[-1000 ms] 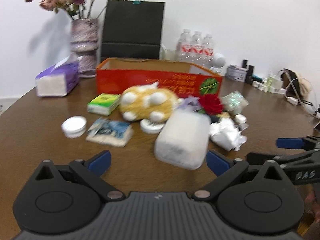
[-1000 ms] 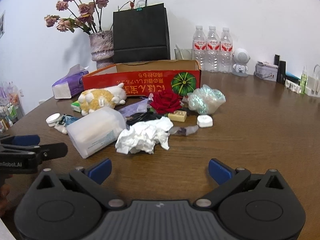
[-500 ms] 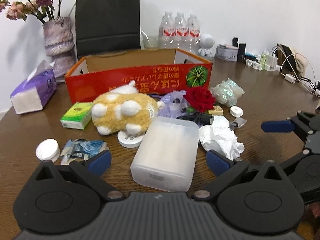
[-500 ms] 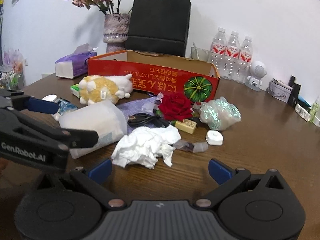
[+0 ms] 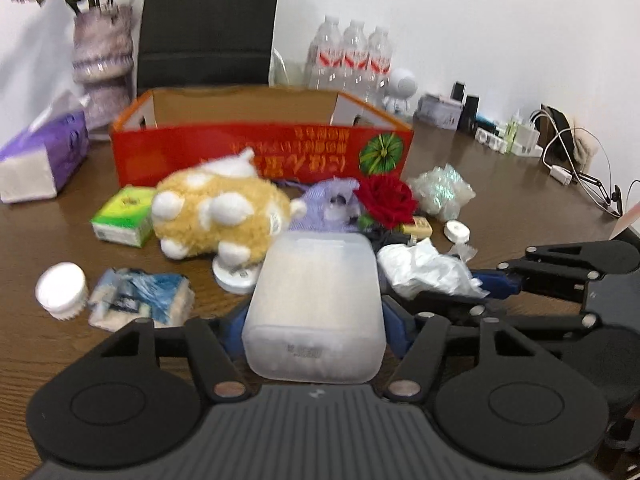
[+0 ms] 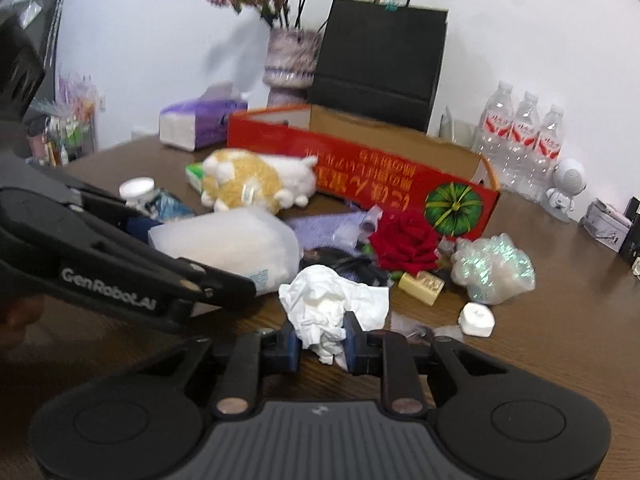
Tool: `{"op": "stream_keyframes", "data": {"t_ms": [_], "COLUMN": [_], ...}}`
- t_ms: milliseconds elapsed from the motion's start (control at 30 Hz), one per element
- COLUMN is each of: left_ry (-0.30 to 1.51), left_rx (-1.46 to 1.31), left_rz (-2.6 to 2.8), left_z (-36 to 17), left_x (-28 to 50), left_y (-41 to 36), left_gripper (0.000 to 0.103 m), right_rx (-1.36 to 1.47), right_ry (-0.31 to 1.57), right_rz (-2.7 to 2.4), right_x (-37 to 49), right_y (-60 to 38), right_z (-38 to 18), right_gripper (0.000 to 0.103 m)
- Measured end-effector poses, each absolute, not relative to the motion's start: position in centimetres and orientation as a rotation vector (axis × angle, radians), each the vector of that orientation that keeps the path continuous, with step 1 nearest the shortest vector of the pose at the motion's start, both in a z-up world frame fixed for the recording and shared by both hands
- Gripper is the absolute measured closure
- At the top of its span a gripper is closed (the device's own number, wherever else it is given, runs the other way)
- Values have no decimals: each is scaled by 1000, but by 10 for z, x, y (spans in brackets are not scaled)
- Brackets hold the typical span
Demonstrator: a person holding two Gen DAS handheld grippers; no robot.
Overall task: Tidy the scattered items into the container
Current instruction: 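Carry tissue and frosted box into the cardboard box and open both grippers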
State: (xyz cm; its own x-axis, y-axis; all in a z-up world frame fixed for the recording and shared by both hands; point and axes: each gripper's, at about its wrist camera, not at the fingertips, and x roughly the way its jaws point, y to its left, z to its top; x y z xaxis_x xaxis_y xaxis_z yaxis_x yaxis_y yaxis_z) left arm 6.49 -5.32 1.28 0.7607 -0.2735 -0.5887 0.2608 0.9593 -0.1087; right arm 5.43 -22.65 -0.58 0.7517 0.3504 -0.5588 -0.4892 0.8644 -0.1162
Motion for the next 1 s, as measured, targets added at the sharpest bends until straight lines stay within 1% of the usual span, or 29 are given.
{"op": "stream_keyframes", "data": {"t_ms": [267,500,767,1000], "left_ry": [564,453,377,393], "left_rx": [-24,-23,-93,-195], "left_rz": [-284,-273,-215,-139], "left_z": [28,57,90,98], "left_x": [45,40,91,169], "left_y": [-49,-44,-32,-18], "left_gripper": [37,37,37,37], "right_rx": [-187,-142,-75,12], "right_ry": [505,444,372,352], "right_rz": [444,440,406,362], "right_x": [47,47,90,165], "right_y": [-240,-241,-230,-220], "right_z": [8,30,61,79], "right_gripper": [83,83,83,83]}}
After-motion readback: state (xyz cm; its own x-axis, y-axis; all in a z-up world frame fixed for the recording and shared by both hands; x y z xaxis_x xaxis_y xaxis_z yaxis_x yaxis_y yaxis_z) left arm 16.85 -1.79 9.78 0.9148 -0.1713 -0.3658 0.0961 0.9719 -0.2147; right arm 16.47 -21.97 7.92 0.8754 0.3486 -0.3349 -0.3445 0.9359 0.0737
